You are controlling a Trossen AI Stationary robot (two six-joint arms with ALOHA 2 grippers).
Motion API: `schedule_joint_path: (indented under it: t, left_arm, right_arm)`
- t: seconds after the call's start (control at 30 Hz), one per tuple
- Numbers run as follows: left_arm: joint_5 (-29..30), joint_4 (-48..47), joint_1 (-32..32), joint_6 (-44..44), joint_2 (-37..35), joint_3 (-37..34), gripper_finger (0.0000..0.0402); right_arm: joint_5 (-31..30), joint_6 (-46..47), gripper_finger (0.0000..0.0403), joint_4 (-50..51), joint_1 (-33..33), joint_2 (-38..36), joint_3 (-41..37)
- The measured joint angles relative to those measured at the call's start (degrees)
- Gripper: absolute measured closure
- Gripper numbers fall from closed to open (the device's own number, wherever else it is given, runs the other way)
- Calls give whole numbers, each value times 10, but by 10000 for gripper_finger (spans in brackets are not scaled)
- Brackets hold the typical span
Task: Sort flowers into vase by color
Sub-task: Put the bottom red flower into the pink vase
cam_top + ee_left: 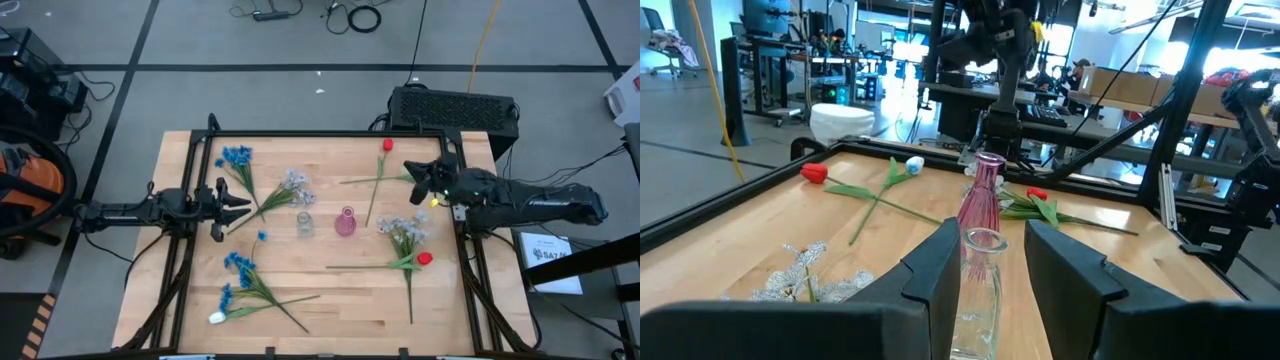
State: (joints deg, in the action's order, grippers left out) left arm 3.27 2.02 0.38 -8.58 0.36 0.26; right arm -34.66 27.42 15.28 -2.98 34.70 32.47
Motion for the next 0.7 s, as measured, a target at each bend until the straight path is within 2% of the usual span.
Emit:
schedule_joint_path:
  t: [0.13, 0.23, 0.43, 0.7]
  left_arm:
    - [0, 0, 0, 0, 0, 0, 281]
    - [0, 0, 0, 0, 0, 0, 281]
    - [0, 0, 0, 0, 0, 0, 281]
    - [0, 0, 0, 0, 0, 0, 281]
  right_arm:
    - [-7, 107, 403, 147, 0, 92, 87]
    - [-2, 195, 403, 217, 0, 151, 121]
    - [54, 321, 403, 242, 0, 229, 132]
    - [162, 444, 403, 298, 0, 280, 132]
